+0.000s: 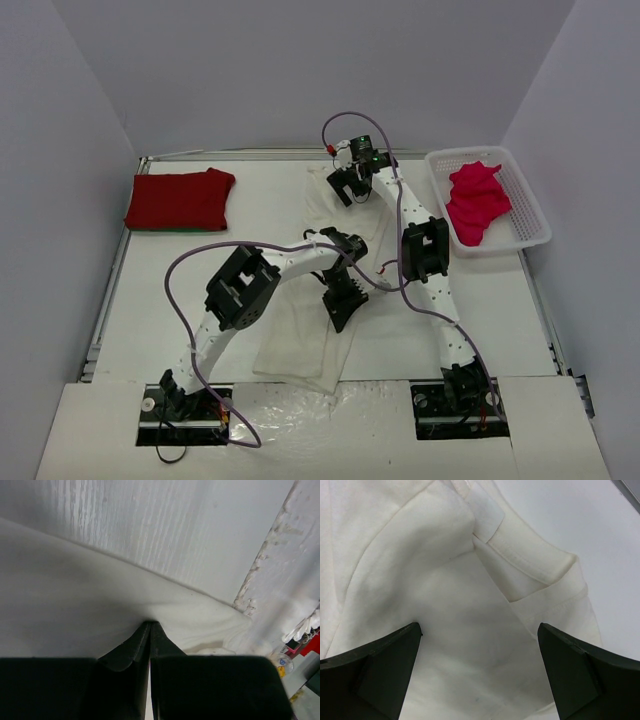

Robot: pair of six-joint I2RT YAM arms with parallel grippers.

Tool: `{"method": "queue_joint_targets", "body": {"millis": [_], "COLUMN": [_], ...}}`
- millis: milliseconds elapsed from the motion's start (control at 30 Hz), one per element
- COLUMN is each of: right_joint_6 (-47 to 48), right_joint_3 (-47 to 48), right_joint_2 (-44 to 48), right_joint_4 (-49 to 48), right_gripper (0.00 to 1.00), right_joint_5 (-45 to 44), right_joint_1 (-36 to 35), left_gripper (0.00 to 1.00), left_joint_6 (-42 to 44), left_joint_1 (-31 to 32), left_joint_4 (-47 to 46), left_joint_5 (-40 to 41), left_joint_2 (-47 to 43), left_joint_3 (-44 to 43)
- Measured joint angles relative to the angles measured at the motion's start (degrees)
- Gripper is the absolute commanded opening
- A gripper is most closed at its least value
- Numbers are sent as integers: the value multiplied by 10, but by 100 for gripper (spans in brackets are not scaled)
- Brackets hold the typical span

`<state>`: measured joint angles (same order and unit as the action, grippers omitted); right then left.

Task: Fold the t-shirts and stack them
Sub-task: Rotate the tshirt 90 degrees

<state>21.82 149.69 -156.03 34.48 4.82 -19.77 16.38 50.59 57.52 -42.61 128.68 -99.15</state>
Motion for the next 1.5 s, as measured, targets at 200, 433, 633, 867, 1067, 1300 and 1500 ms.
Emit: {"method": "queue_joint_targets", "body": {"millis": [200, 433, 633, 867, 1067, 1300, 1500], "right_joint_6": [0, 4, 6, -15, -23, -26, -27], "right_joint_3": [0, 0, 0, -14, -26, -130, -335], "right_joint_2": [0, 0, 0, 27, 121, 300, 430], "right_joint_4": [0, -5, -19, -53, -81, -119, -128], "right_gripper": [100, 100, 100, 100, 100, 100, 88], "right_joint_5": [7, 10, -9, -50, -97, -125, -102], "right_joint_1": [-5, -23, -33, -35, -35, -30, -8], "left_gripper": [2, 2, 7, 34, 76, 94, 94], "left_joint_6": [-32, -69, -73, -50, -3, 7, 5], "left_joint_1": [10, 18, 20, 28, 19, -10, -128], "left_joint_4": [1, -8, -16, -54, -91, -121, -164], "left_joint_5": [-37, -89, -91, -19, 73, 111, 98], "left_joint_2": [41, 91, 92, 29, -91, -257, -404], "left_joint_3": [-55, -124, -130, -81, -4, 16, 85]}}
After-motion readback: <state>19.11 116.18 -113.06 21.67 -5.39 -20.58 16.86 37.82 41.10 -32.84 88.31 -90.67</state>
